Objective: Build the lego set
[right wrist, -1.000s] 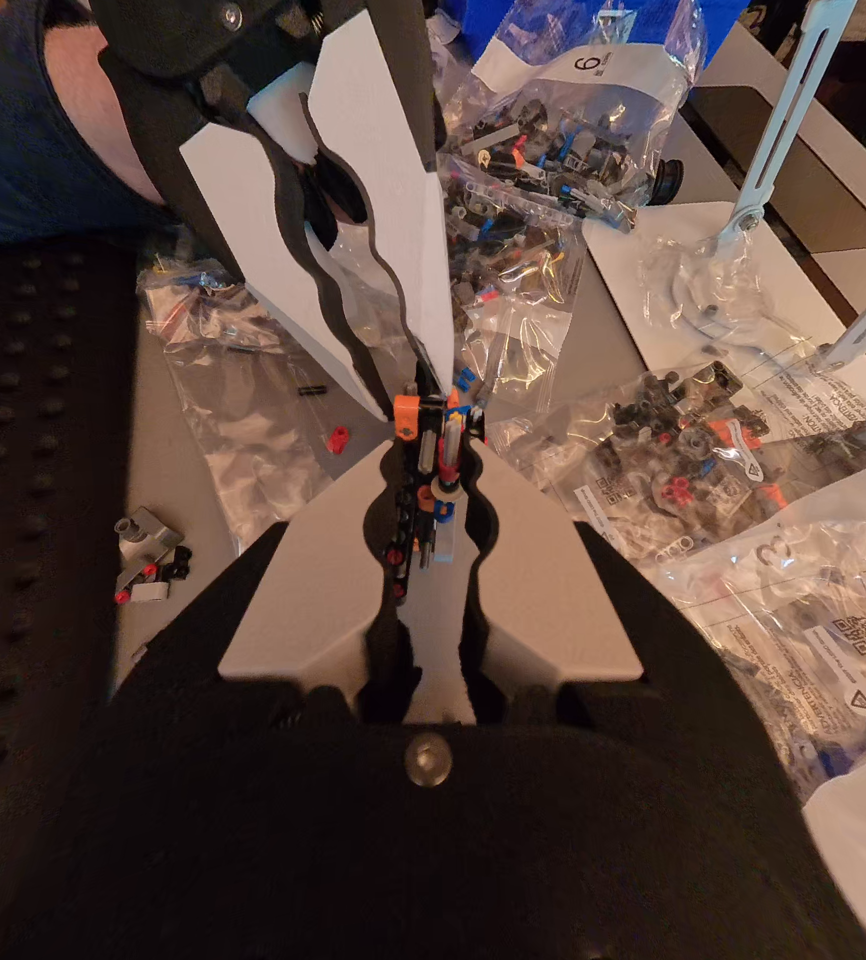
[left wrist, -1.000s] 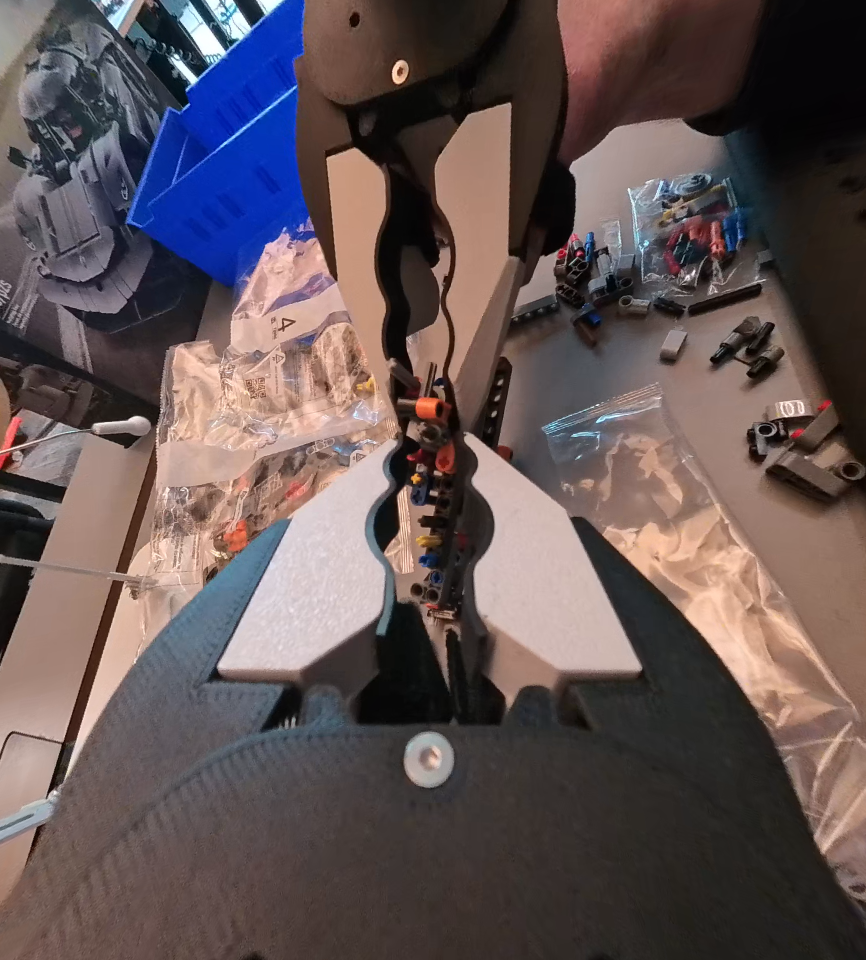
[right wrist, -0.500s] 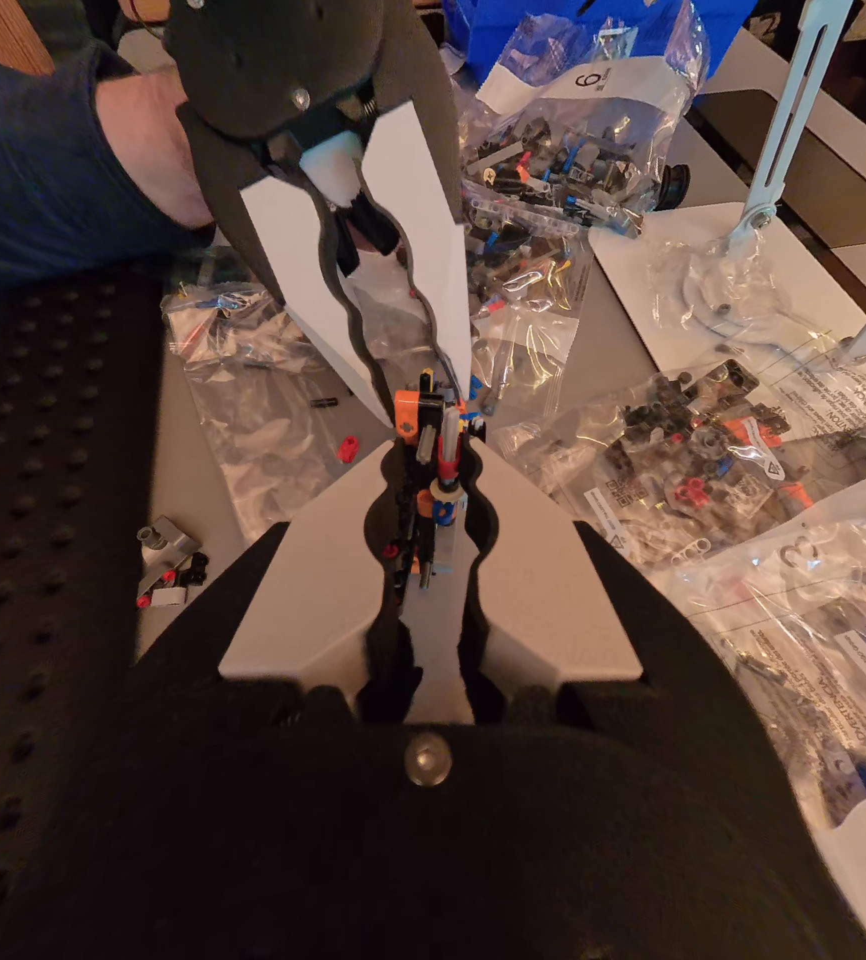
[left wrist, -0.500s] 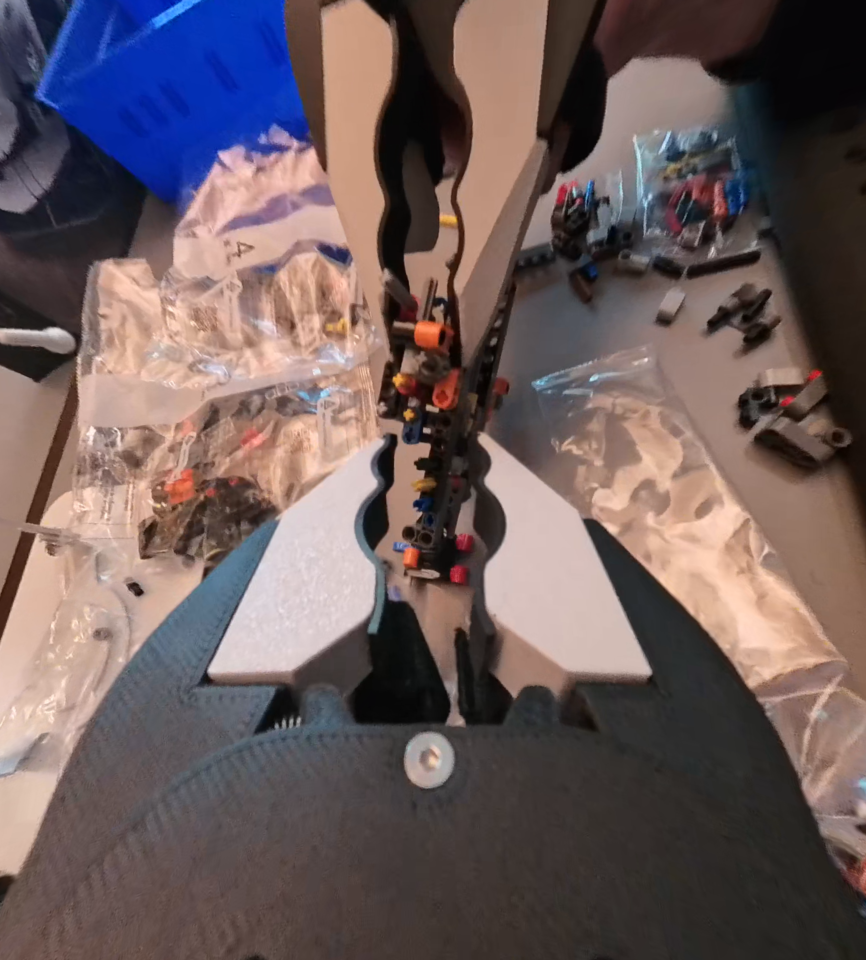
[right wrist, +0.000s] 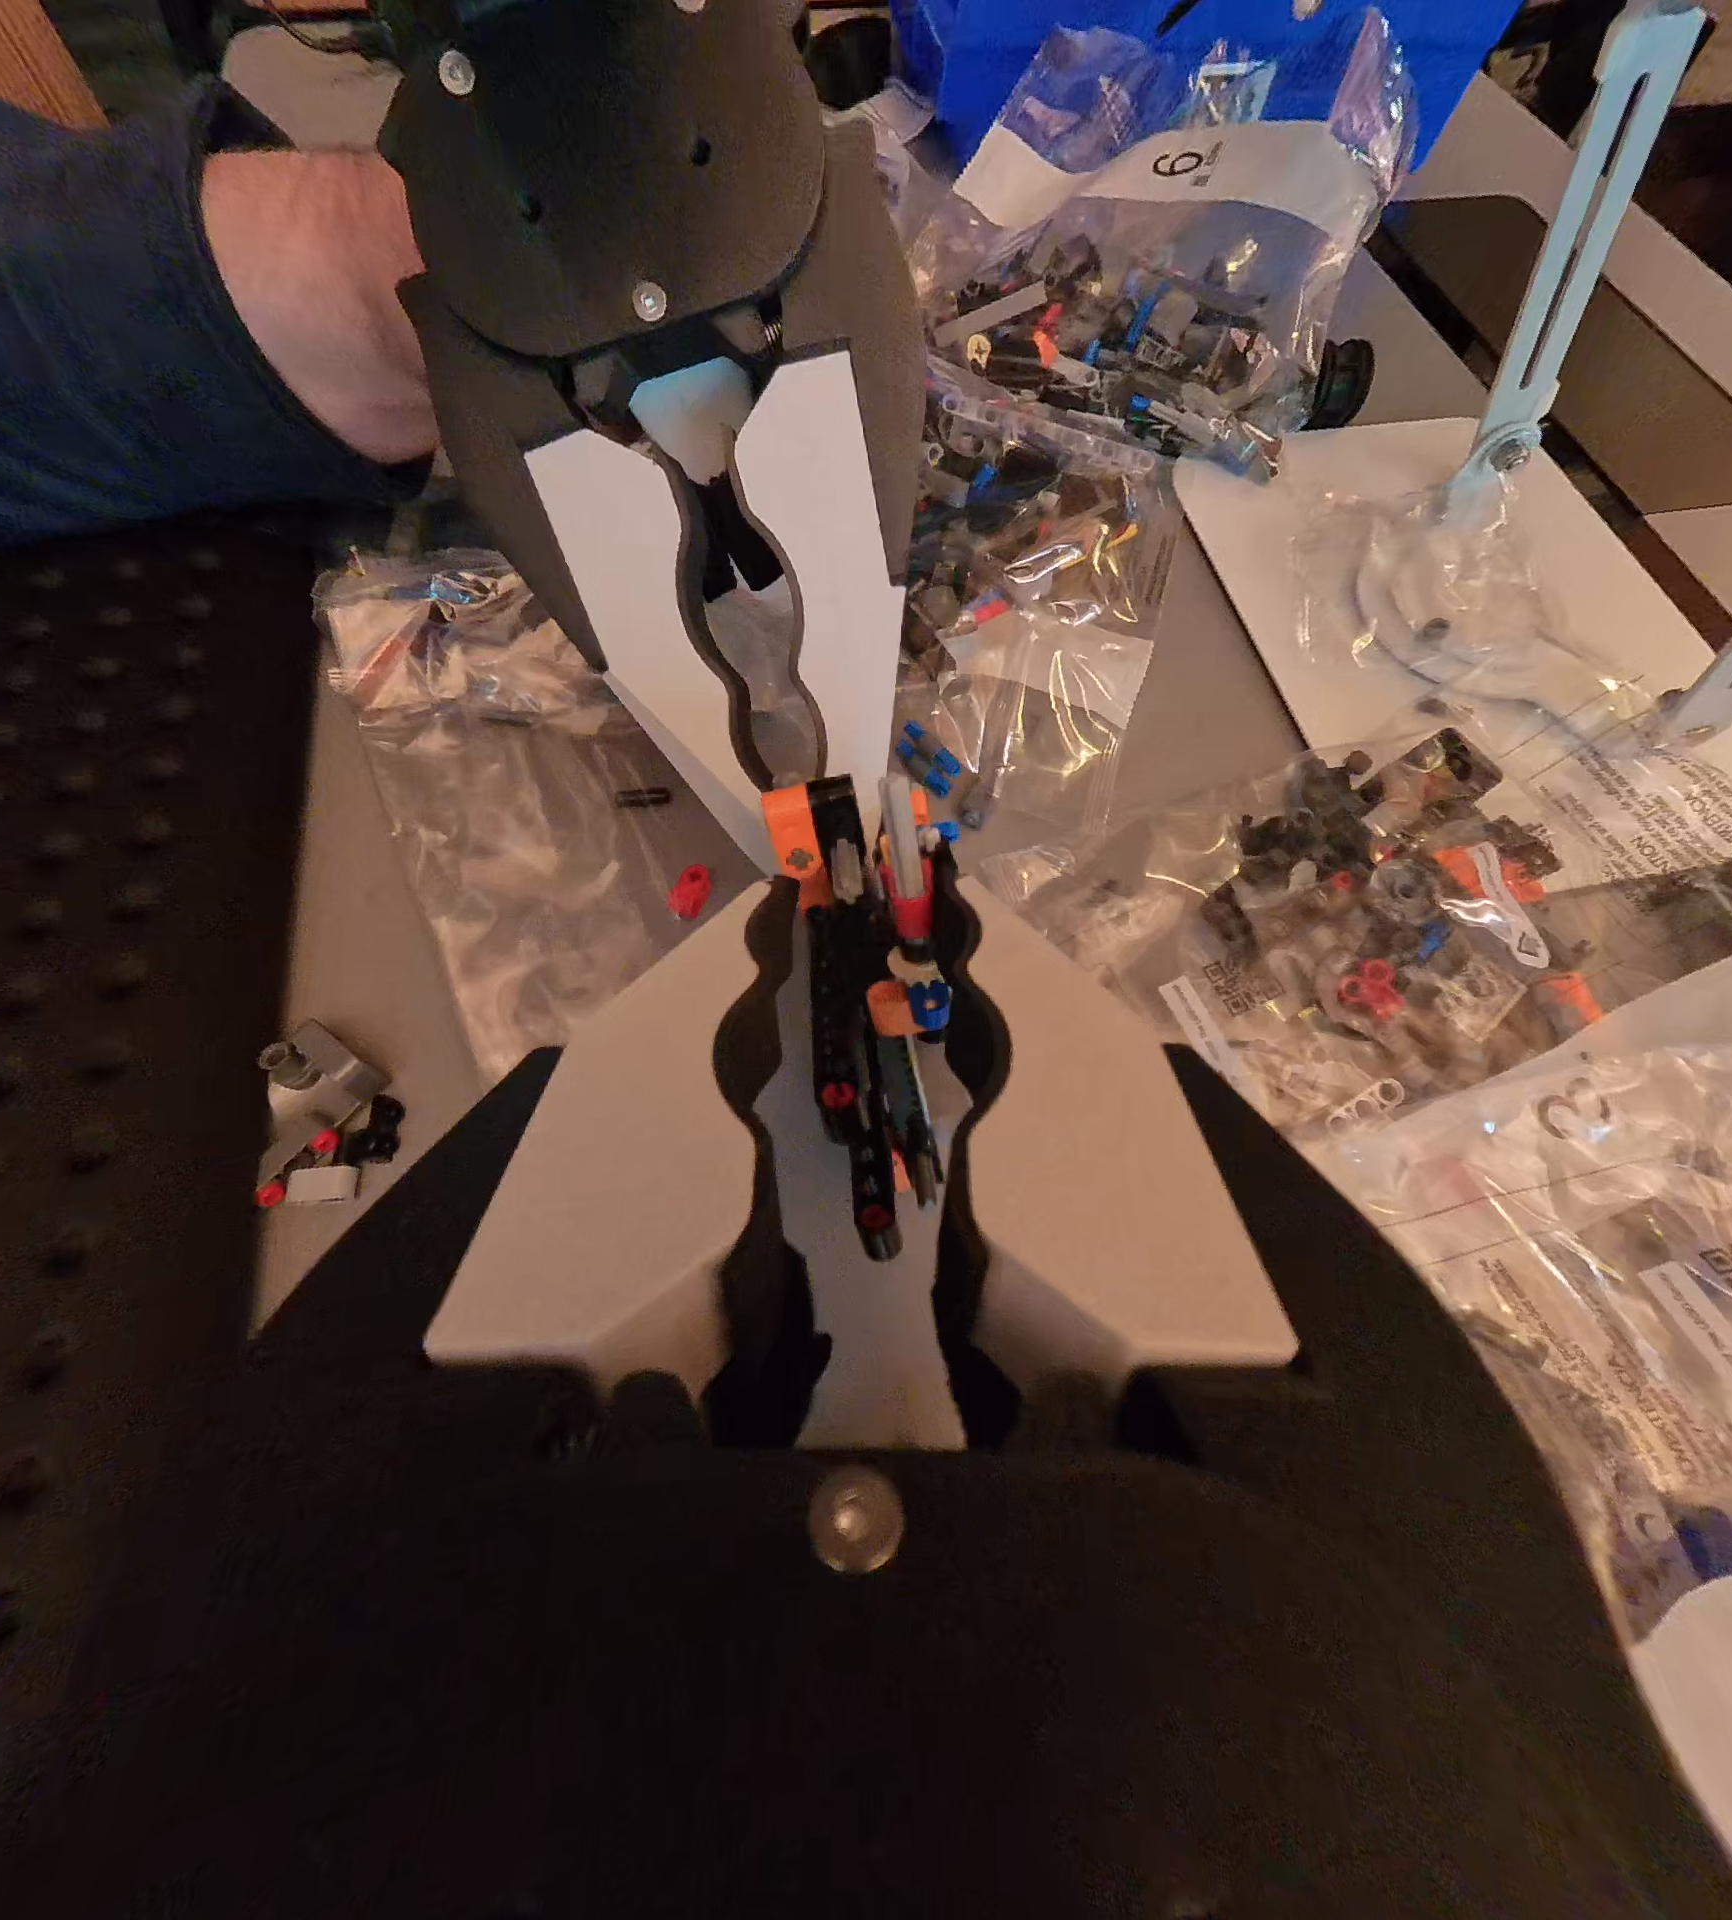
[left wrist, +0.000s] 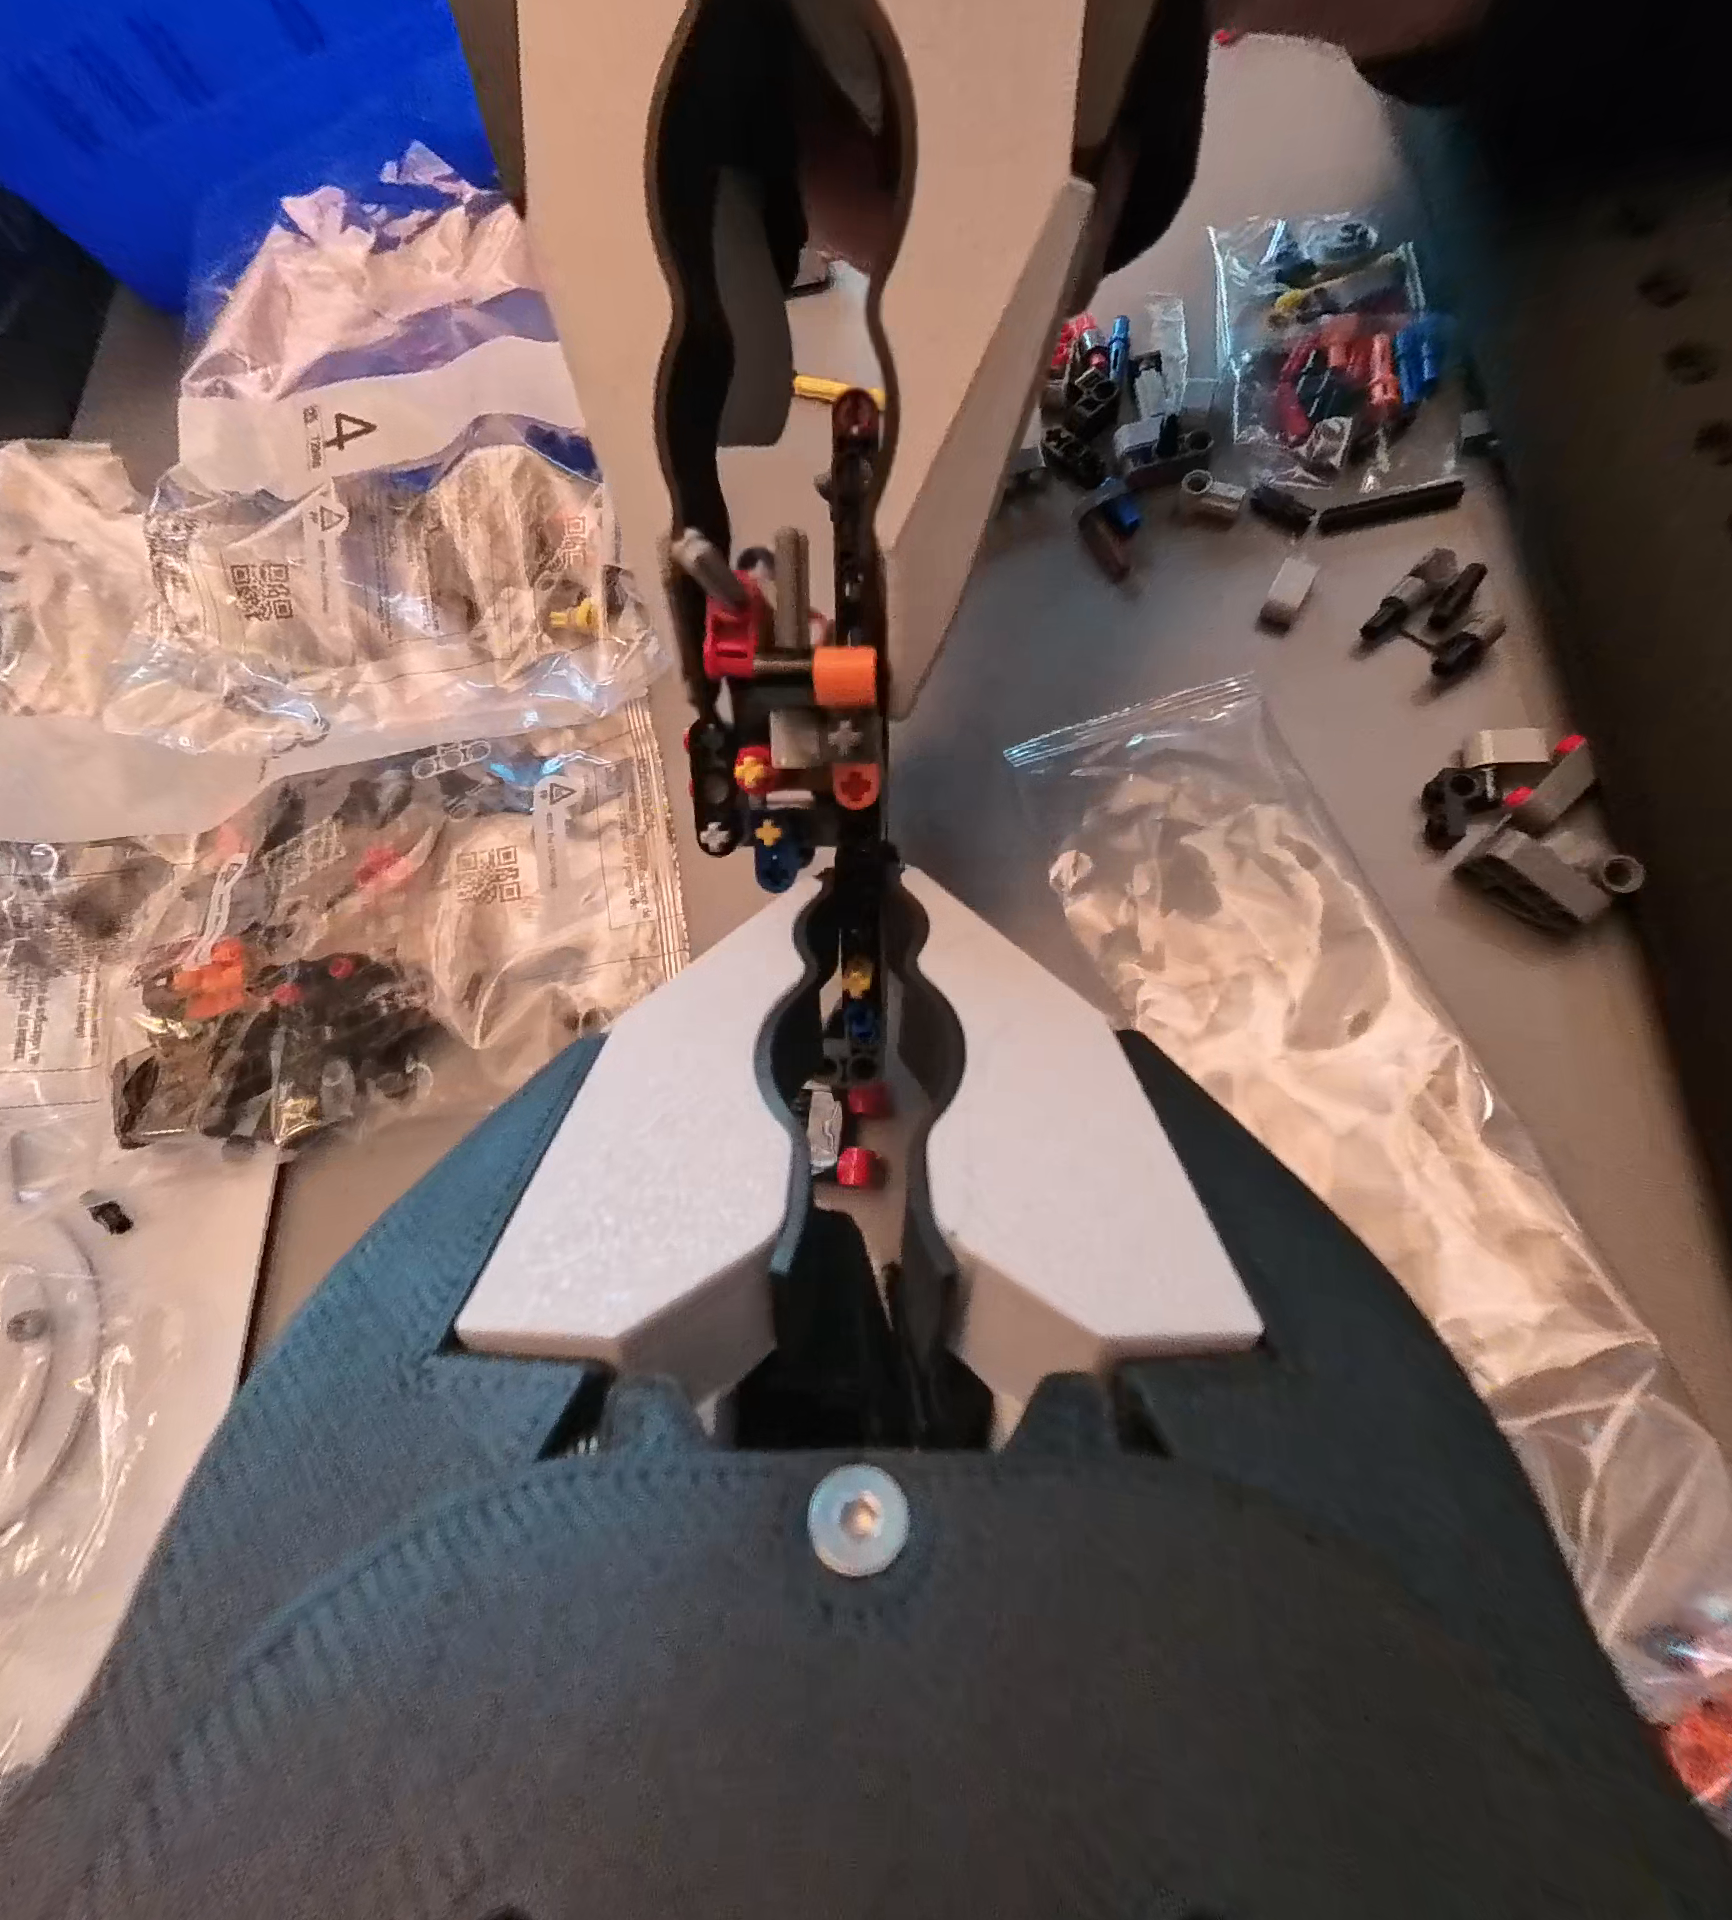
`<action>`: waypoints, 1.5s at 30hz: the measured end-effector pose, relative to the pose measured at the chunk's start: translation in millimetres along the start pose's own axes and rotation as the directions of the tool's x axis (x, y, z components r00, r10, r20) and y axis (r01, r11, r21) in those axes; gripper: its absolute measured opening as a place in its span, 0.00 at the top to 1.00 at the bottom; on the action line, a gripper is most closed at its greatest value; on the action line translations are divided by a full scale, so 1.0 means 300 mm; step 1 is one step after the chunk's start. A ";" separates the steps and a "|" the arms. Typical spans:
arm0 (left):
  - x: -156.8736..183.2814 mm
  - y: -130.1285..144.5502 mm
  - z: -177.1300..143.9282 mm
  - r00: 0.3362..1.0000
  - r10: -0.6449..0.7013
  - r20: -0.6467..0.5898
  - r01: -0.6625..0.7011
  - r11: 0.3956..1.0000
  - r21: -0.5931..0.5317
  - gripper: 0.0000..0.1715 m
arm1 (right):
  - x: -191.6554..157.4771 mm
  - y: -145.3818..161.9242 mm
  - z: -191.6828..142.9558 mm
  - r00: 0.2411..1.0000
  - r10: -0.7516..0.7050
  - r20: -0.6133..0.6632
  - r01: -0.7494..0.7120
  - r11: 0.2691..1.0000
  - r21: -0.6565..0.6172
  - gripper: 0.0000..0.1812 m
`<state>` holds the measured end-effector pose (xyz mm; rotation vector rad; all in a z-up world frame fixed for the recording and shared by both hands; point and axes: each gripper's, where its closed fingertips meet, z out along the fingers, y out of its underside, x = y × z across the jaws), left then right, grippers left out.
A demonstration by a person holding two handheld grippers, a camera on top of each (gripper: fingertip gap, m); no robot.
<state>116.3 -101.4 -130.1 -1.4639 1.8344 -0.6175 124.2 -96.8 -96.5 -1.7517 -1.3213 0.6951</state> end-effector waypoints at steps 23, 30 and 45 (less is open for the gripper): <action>0.002 -0.004 -0.024 0.994 -0.085 -0.067 0.089 0.994 0.060 0.94 | 0.026 0.006 0.000 0.977 0.202 0.072 -0.204 0.978 0.031 0.83; 0.007 -0.016 -0.031 0.985 -0.134 -0.109 0.145 0.985 0.092 0.94 | 0.027 0.001 -0.006 0.959 0.262 0.109 -0.268 0.962 0.044 0.83; 0.006 -0.016 -0.066 0.969 -0.187 -0.161 0.209 0.970 0.127 0.88 | 0.039 -0.001 -0.021 0.936 0.323 0.139 -0.334 0.940 0.067 0.83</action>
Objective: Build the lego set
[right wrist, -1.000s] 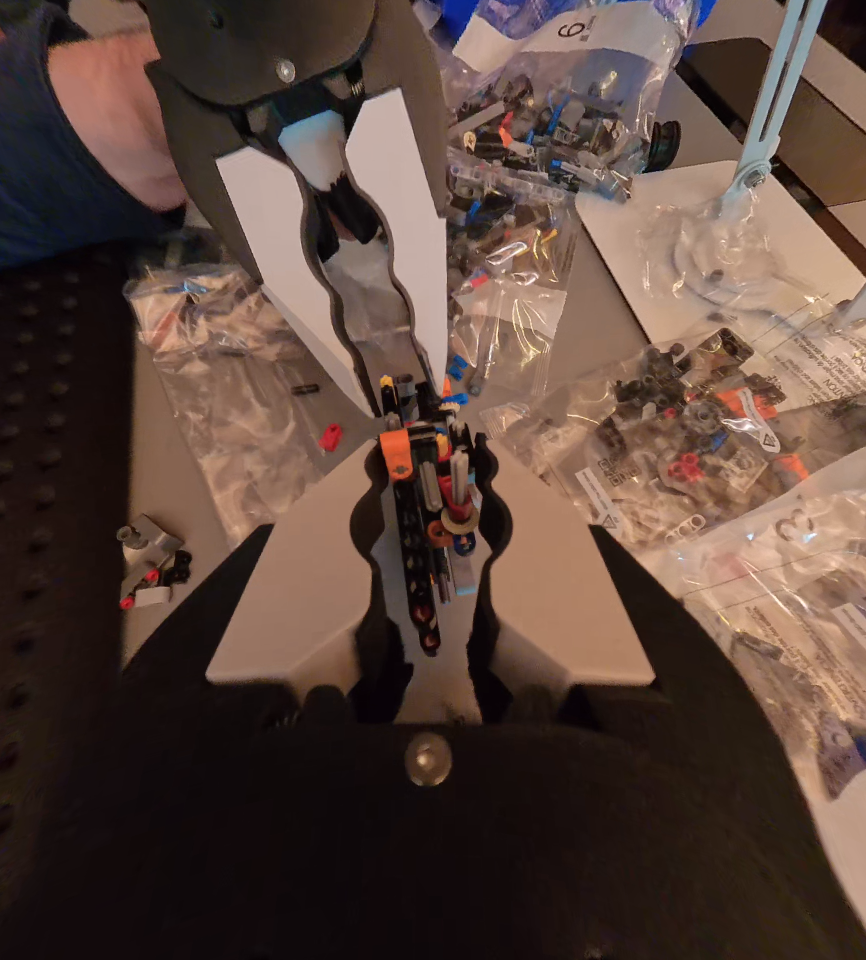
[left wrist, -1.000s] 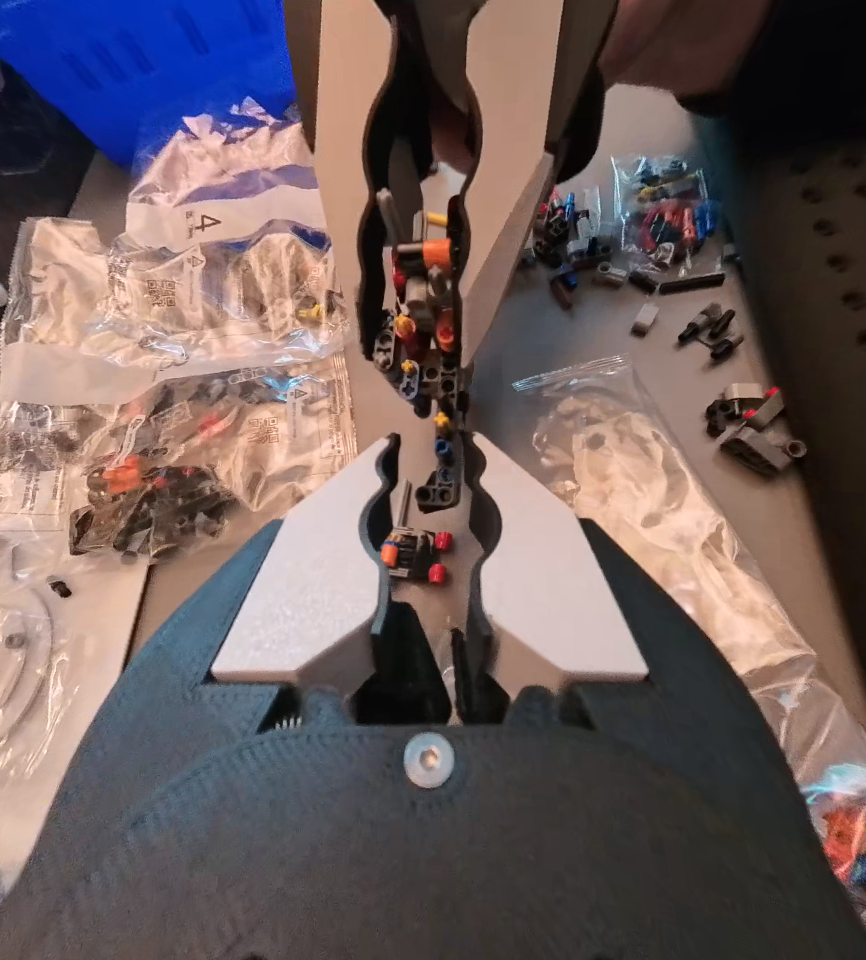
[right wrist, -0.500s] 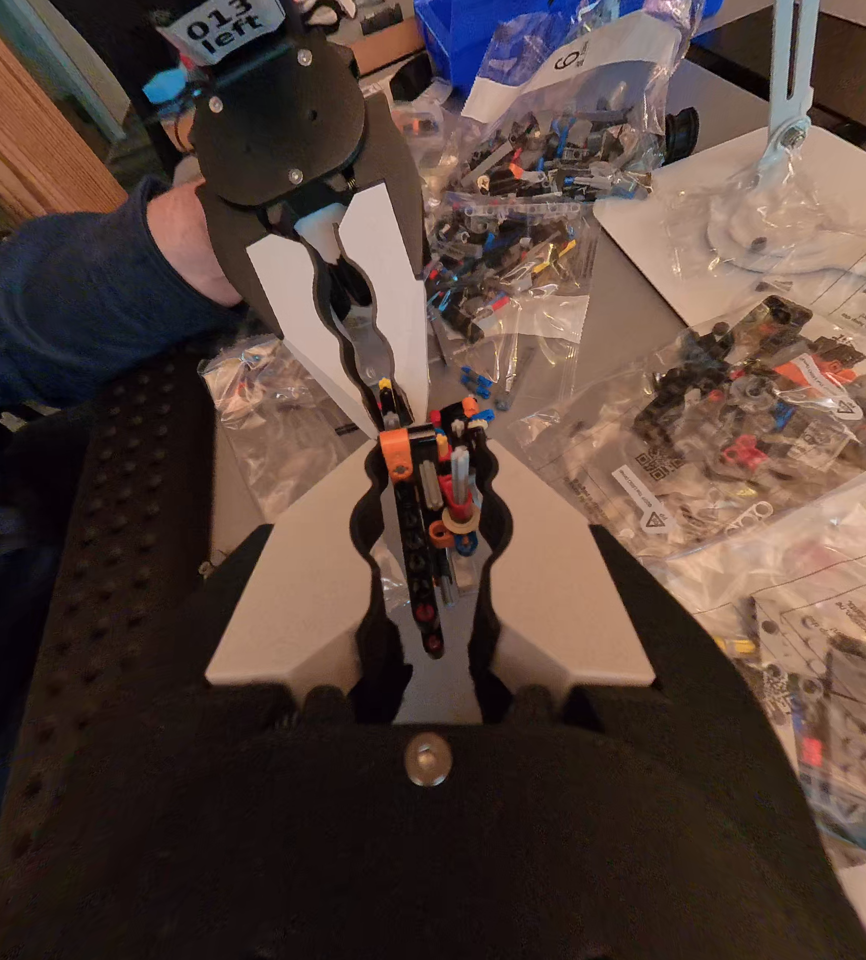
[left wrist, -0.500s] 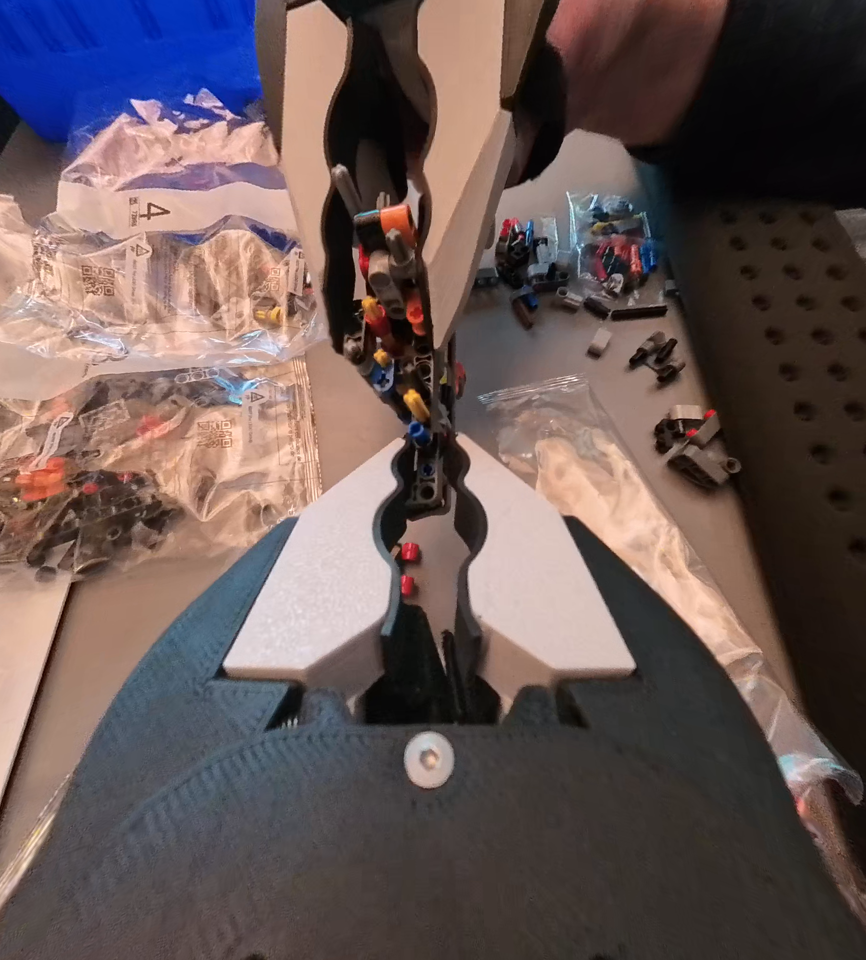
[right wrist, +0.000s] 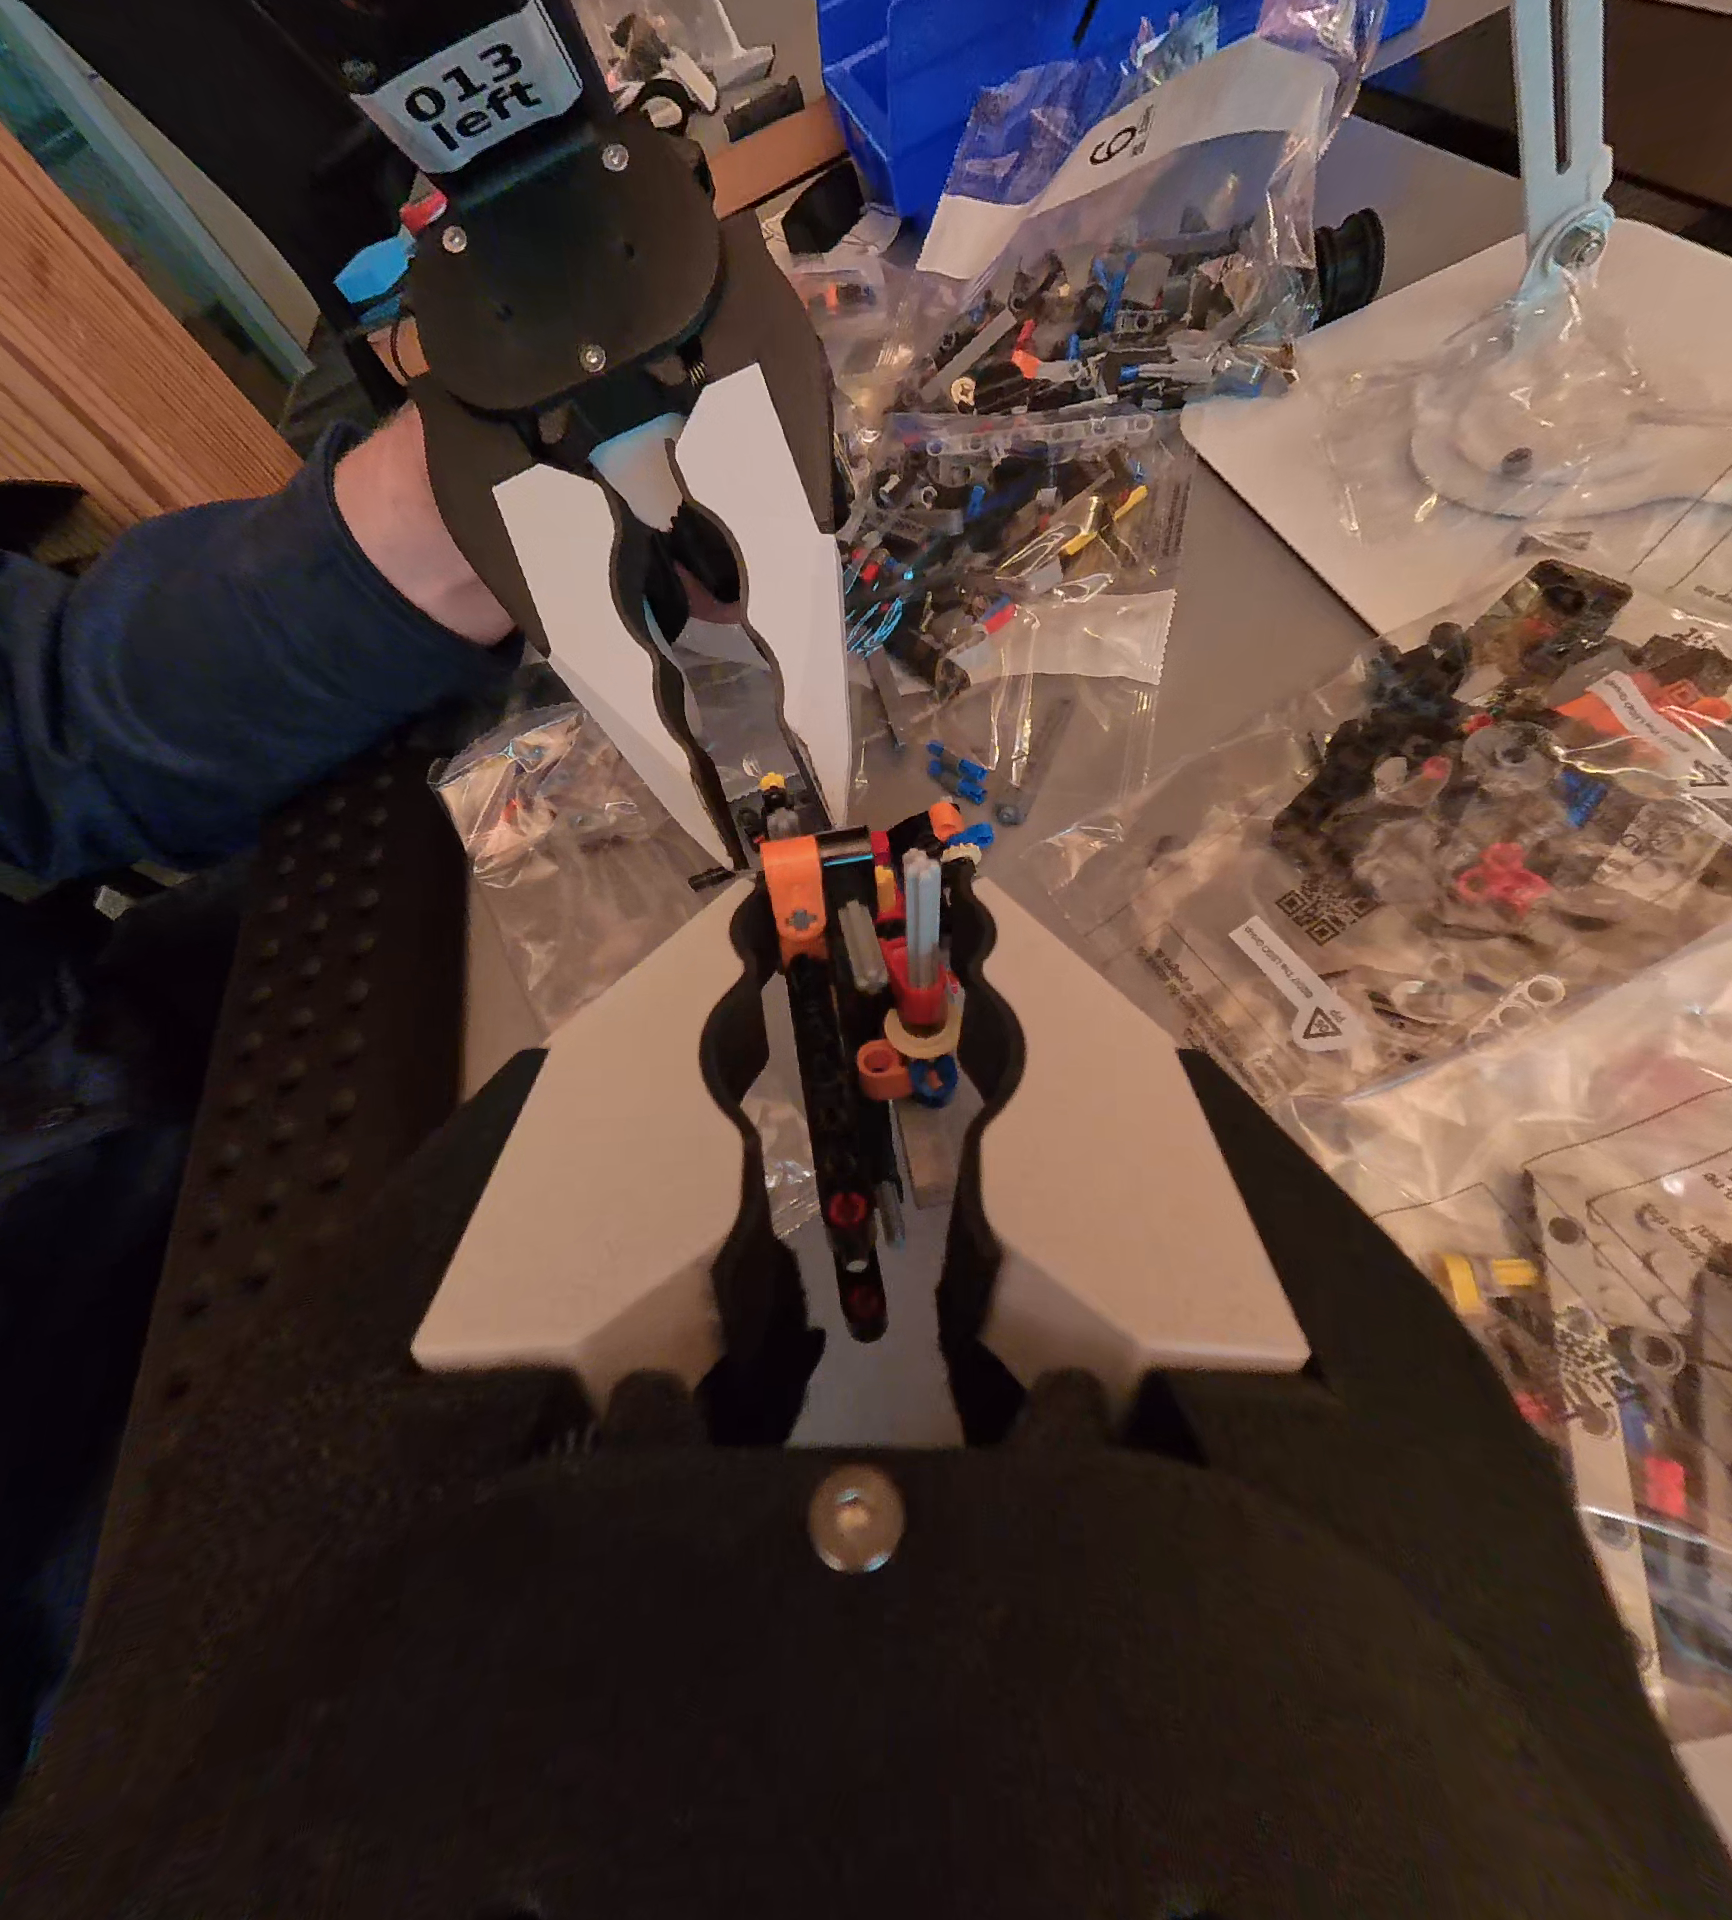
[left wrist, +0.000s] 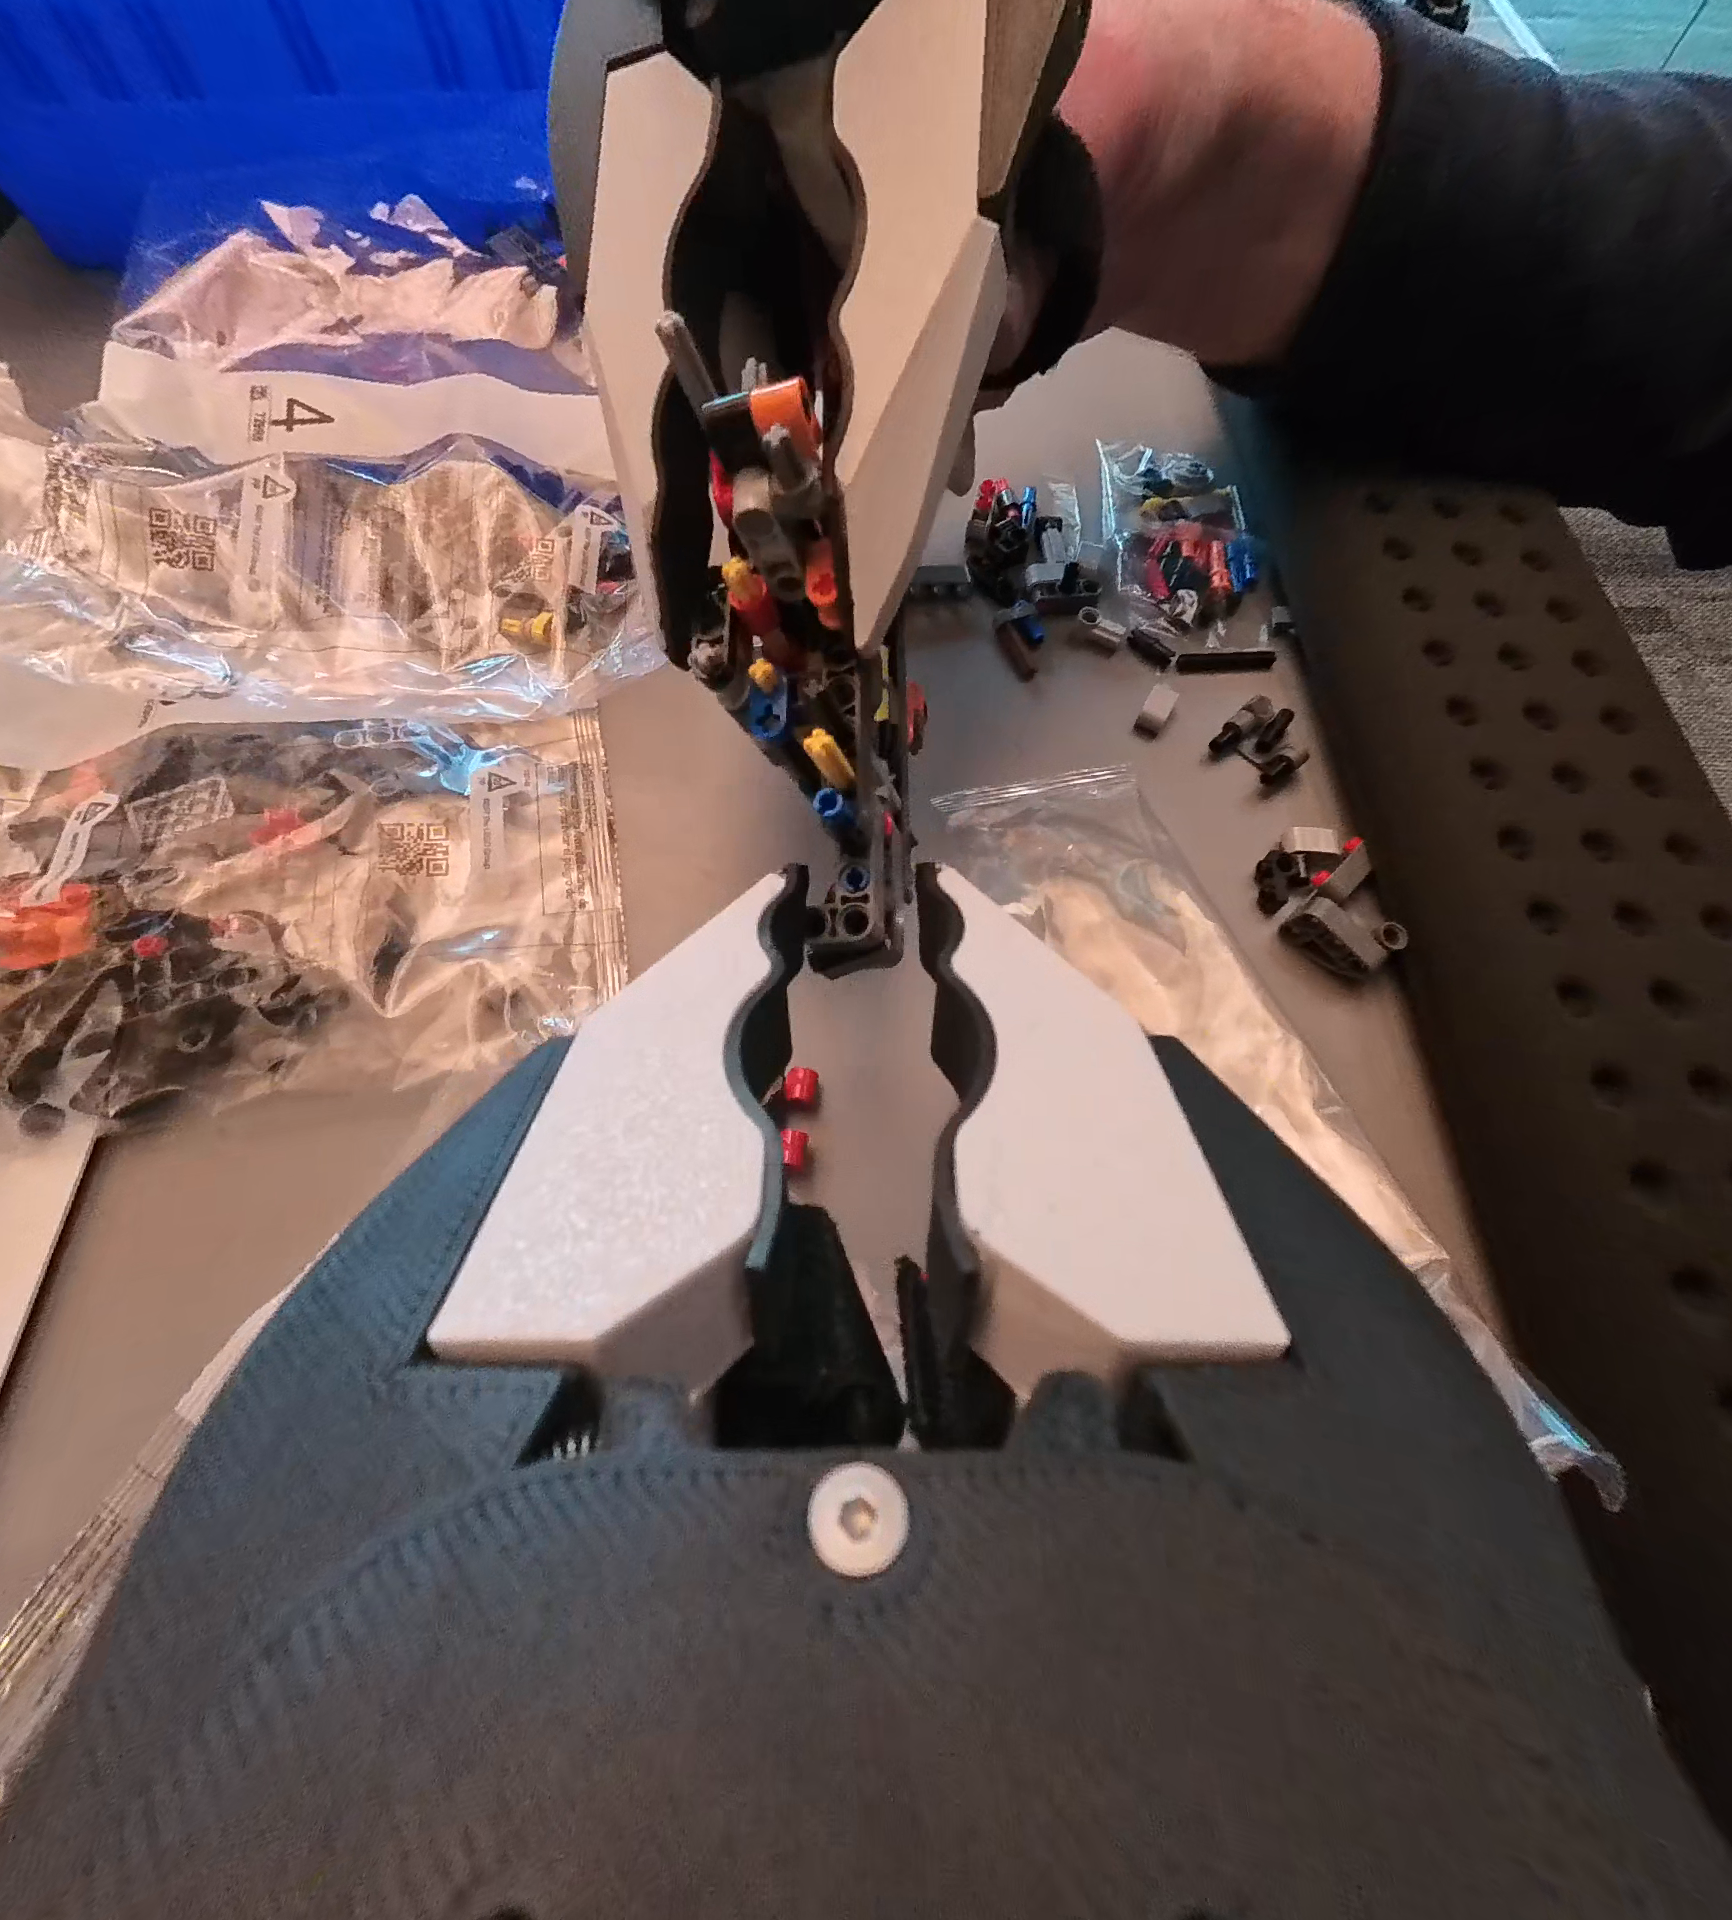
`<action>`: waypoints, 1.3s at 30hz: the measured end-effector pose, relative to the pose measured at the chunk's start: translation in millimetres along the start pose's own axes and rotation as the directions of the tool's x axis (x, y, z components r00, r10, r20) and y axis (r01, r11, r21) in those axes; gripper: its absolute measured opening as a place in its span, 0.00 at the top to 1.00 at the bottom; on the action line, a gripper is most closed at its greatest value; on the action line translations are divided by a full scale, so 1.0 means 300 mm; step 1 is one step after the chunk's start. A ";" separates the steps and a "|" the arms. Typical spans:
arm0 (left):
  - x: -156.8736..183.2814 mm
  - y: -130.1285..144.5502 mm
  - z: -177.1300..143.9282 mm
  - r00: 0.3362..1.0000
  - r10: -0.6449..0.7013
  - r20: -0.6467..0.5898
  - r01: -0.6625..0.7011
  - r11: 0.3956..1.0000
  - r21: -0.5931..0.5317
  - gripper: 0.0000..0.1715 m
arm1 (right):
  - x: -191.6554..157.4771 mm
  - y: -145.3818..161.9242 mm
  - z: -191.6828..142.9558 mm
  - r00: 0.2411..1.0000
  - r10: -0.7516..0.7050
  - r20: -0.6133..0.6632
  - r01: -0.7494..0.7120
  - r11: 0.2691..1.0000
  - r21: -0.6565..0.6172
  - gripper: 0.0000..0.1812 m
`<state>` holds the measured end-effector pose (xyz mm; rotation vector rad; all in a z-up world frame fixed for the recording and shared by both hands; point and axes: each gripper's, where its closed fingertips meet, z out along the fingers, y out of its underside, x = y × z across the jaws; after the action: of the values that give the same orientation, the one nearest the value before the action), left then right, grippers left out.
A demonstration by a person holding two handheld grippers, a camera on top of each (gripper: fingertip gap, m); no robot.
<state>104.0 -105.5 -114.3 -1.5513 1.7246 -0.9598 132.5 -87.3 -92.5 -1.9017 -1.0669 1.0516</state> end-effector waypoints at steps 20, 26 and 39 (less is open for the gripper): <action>-0.004 0.014 0.024 1.000 -0.018 -0.016 0.017 1.000 -0.008 0.89 | -0.010 -0.015 -0.008 1.000 -0.024 0.003 0.024 0.999 0.022 0.83; -0.015 0.009 0.013 1.000 -0.005 0.009 0.005 1.000 -0.005 0.91 | 0.004 -0.049 -0.030 0.994 -0.078 -0.070 0.083 0.994 0.065 0.79; -0.015 0.002 0.012 1.000 -0.002 0.015 0.002 1.000 -0.003 0.91 | -0.069 -0.027 0.017 0.889 -0.433 -0.148 0.423 0.901 -0.093 0.85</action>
<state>107.1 -101.2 -116.8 -1.5587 1.7155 -0.9439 118.5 -101.4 -81.3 -1.6539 -1.3512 0.6054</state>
